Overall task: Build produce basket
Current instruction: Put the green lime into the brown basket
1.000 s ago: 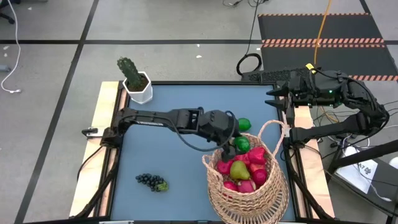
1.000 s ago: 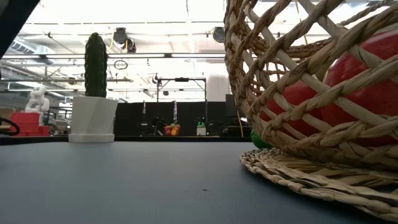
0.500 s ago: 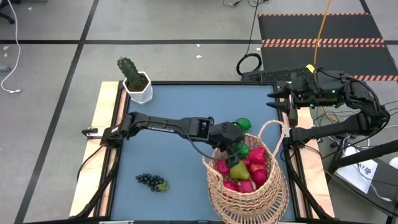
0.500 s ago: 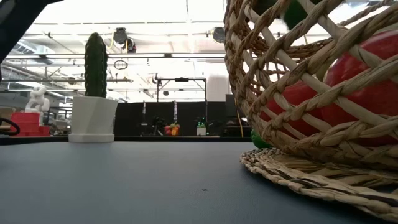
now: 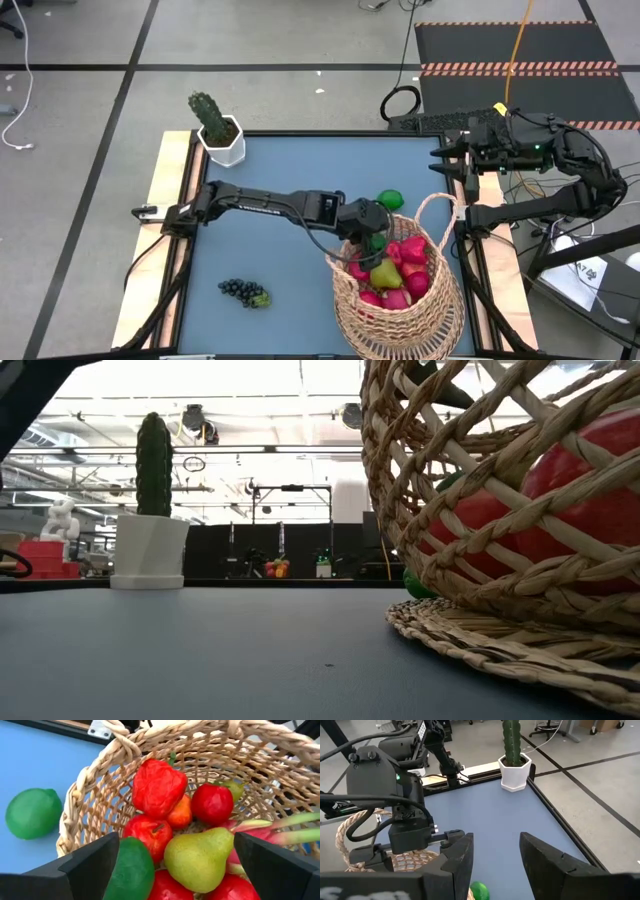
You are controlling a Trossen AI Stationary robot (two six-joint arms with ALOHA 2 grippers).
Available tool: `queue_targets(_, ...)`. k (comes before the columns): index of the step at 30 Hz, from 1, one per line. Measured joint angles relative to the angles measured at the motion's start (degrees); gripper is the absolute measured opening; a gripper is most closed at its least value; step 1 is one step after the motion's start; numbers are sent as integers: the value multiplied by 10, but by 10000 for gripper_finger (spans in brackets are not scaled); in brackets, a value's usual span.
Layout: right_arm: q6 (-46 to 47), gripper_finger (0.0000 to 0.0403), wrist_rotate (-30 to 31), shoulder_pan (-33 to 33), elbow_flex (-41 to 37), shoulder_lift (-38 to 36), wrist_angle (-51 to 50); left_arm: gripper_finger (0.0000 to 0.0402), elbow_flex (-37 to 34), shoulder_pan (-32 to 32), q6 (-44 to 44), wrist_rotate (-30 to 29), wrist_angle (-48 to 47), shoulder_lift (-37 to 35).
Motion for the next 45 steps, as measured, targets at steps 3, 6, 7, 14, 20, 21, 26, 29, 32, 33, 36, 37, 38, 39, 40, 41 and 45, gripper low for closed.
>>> queue_targets(3, 1, 153, 1, 0, 0, 0, 0, 391, 10, 2, -11, 14, 8, -2)
queue_targets(6, 1, 153, 2, 0, -1, 2, 1, 390, 49, 6, -28, 31, -6, -3)
queue_targets(7, 1, 153, 2, 0, -5, 3, 7, 390, 63, 7, -30, 32, -9, -4)
queue_targets(14, 13, 153, 5, 0, -36, 13, 30, 390, 68, 48, -58, 21, -76, -63)
queue_targets(20, 99, 153, 44, -1, -61, 36, 77, 390, 69, 122, -8, 28, -203, -102)
queue_targets(21, 113, 153, 55, -1, -64, 43, 83, 390, 69, 138, 3, 33, -229, -105)
queue_targets(26, 169, 153, 96, -11, -65, 73, 122, 390, 59, 211, 76, 54, -345, -112)
queue_targets(29, 215, 153, 95, -21, -65, 87, 137, 390, 36, 241, 136, 58, -357, -110)
queue_targets(32, 271, 153, 93, -30, -65, 100, 144, 390, 14, 259, 176, 58, -351, -110)
queue_targets(33, 285, 153, 93, -35, -65, 106, 142, 390, 5, 263, 183, 59, -342, -110)
queue_targets(36, 313, 153, 92, -56, -65, 120, 143, 390, -27, 268, 189, 61, -314, -110)
queue_targets(37, 318, 153, 90, -65, -65, 125, 142, 390, -36, 267, 187, 63, -309, -110)
queue_targets(38, 323, 153, 79, -77, -65, 129, 140, 390, -43, 266, 182, 64, -304, -110)
queue_targets(39, 326, 153, 63, -91, -65, 134, 135, 390, -50, 264, 172, 65, -302, -110)
queue_targets(40, 324, 153, 45, -107, -65, 140, 129, 390, -55, 262, 157, 66, -303, -110)
queue_targets(41, 319, 153, 22, -123, -65, 145, 119, 390, -58, 260, 139, 66, -306, -110)
queue_targets(45, 259, 161, -64, -184, -65, 173, 72, 390, -61, 251, 70, 66, -306, -112)
